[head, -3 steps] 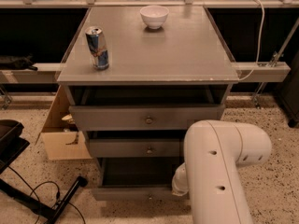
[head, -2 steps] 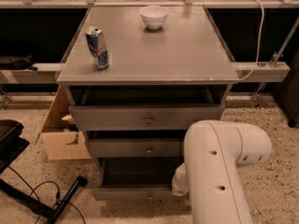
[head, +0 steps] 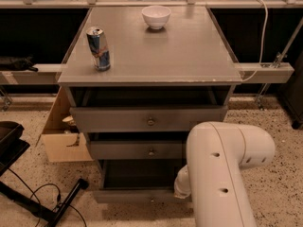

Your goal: Open bottom drawer

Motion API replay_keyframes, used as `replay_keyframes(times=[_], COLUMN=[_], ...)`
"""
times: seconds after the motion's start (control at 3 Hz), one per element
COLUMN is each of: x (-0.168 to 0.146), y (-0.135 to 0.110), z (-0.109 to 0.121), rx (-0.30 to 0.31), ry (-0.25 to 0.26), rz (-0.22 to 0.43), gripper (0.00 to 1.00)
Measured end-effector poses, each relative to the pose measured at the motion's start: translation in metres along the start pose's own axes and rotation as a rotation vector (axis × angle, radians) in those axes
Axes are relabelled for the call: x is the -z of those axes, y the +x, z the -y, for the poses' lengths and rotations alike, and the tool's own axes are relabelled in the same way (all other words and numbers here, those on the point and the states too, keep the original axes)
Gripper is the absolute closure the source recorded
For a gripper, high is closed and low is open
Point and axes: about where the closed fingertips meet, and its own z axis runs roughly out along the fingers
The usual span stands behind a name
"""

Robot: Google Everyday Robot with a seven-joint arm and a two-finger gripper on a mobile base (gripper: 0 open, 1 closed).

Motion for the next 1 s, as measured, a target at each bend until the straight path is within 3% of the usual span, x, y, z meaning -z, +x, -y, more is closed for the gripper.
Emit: replay_keyframes(times=[0.33,0.67,1.0], x=[0.0,0.0,-0.0001], y=[0.0,0.0,0.0], z=[0.0,-0.0001,-0.0002], rx=[0.0,0.0,0.0], ry=[0.0,0.0,0.0], rz=[0.0,0.0,0.0], gripper=[0.11,0.0,0.0])
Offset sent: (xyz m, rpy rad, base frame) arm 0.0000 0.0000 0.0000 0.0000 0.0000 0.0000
